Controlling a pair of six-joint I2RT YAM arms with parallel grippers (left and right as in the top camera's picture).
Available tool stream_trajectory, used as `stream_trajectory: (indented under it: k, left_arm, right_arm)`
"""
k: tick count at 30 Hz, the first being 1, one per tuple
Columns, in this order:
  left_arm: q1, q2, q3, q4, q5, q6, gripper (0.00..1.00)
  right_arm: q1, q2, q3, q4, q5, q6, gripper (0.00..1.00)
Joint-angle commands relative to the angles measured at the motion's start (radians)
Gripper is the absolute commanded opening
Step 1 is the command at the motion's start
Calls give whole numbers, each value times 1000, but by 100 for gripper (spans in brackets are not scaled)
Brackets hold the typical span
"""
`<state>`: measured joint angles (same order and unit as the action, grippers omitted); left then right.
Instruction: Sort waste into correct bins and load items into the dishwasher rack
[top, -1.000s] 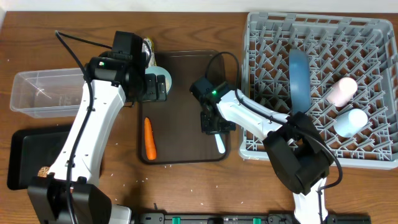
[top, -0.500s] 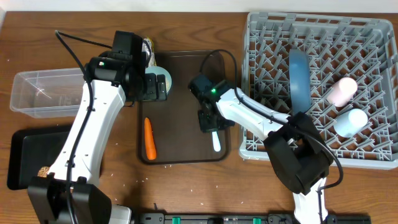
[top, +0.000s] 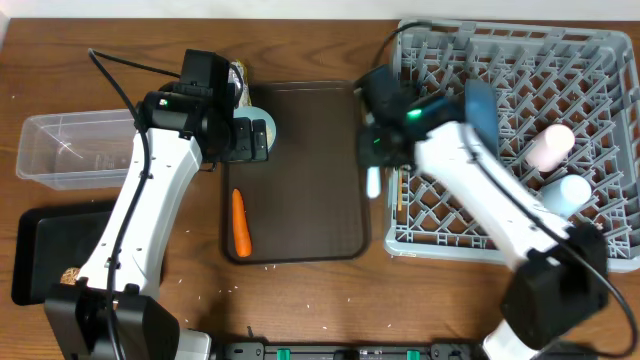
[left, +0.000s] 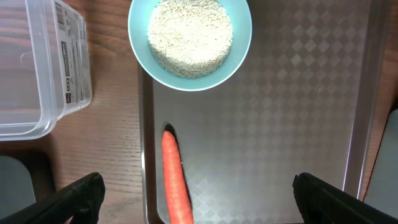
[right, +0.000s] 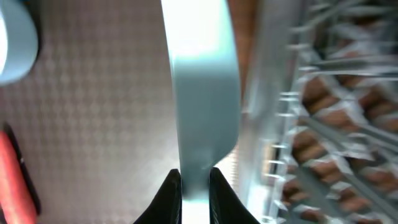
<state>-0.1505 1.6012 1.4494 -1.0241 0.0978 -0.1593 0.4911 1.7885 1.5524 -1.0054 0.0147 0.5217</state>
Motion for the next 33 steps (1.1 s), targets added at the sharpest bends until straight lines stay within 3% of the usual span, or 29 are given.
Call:
stream_trajectory:
  k: [1, 7, 11, 15, 23, 33]
  left_arm:
    - [6, 5, -3, -2, -13, 9, 98]
    - [6, 5, -3, 5, -12, 9, 98]
    - [6, 5, -3, 5, -12, 9, 98]
    - [6, 5, -3, 6, -12, 9, 98]
    - [6, 5, -4, 5, -12, 9, 98]
    - [6, 5, -4, 5, -12, 9, 98]
  right_arm:
    - [-49, -14, 11, -24, 14, -10, 10]
    - [-74, -2, 4, -72, 101, 50, 9]
    - [-66, -3, 4, -37, 48, -34, 10]
    - [-35, -3, 4, 10, -42, -138, 21]
    - [43, 73, 3, 35, 65, -96, 27]
    - [-34, 179, 3, -6, 98, -66, 23]
